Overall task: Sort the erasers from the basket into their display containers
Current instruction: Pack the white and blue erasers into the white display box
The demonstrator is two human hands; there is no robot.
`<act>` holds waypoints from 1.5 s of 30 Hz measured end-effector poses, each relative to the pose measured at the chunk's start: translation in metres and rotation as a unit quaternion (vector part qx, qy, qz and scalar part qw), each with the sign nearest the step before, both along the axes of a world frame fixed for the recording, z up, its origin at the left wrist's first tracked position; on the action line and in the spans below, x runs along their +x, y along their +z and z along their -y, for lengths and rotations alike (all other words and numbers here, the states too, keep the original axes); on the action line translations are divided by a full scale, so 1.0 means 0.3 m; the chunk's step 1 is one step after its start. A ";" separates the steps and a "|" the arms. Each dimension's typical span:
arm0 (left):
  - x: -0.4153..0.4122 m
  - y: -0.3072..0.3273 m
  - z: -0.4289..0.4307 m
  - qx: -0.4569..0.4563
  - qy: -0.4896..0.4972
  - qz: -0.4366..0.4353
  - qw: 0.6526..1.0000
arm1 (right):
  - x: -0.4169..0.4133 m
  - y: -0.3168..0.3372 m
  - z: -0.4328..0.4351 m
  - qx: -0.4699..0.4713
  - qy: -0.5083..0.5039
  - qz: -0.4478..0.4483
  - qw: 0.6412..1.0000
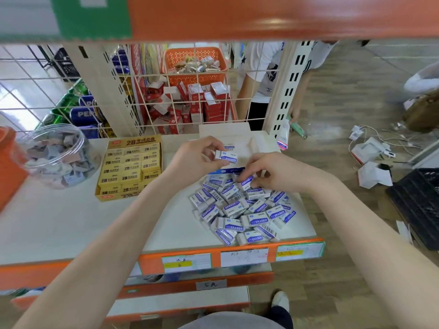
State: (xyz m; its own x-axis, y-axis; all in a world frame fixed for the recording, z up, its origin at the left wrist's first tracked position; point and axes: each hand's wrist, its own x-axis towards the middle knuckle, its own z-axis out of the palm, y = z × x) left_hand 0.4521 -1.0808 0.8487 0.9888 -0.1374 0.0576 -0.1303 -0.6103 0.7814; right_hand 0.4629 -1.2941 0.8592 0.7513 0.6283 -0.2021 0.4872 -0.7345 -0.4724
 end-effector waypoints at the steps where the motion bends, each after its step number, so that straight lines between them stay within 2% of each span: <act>1: 0.000 -0.001 -0.004 0.004 0.003 0.001 1.000 | 0.000 -0.002 -0.009 0.003 0.011 0.015 1.000; 6: -0.006 -0.007 -0.032 0.006 0.004 0.006 1.000 | 0.005 0.021 -0.010 0.032 -0.025 0.069 0.997; 11: -0.005 -0.014 -0.048 0.013 0.007 0.006 1.000 | -0.013 0.024 -0.011 -0.012 -0.028 -0.007 1.000; 18: -0.010 -0.020 -0.040 0.009 -0.007 0.007 1.000 | -0.006 0.004 -0.037 -0.016 -0.005 0.035 0.999; 21: -0.012 -0.020 -0.050 0.007 0.000 0.013 1.000 | -0.007 0.007 -0.027 0.027 -0.022 0.008 0.999; 25: -0.013 -0.019 -0.071 0.015 0.011 0.008 1.000 | 0.019 0.043 -0.010 0.139 -0.071 -0.066 0.986; 30: 0.003 -0.013 -0.085 0.009 0.016 0.018 1.000 | 0.093 0.061 0.009 0.188 -0.109 -0.134 0.967; 37: 0.052 -0.025 -0.093 0.023 0.026 0.009 0.999 | 0.196 0.064 0.003 0.215 -0.213 -0.075 0.950; 42: 0.068 -0.050 -0.088 0.025 0.035 0.009 0.999 | 0.229 0.019 -0.038 0.094 -0.184 0.068 0.976; 45: 0.068 -0.065 -0.093 0.009 0.054 0.013 0.998 | 0.235 -0.015 -0.059 0.023 -0.149 0.112 0.982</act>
State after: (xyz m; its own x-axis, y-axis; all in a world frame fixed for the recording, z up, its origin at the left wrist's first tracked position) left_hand 0.4723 -1.0529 0.8292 0.9961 -0.0302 0.0824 -0.0828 -0.6352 0.7679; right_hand 0.5333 -1.2764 0.8547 0.9259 0.3777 0.0125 0.3487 -0.8412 -0.4132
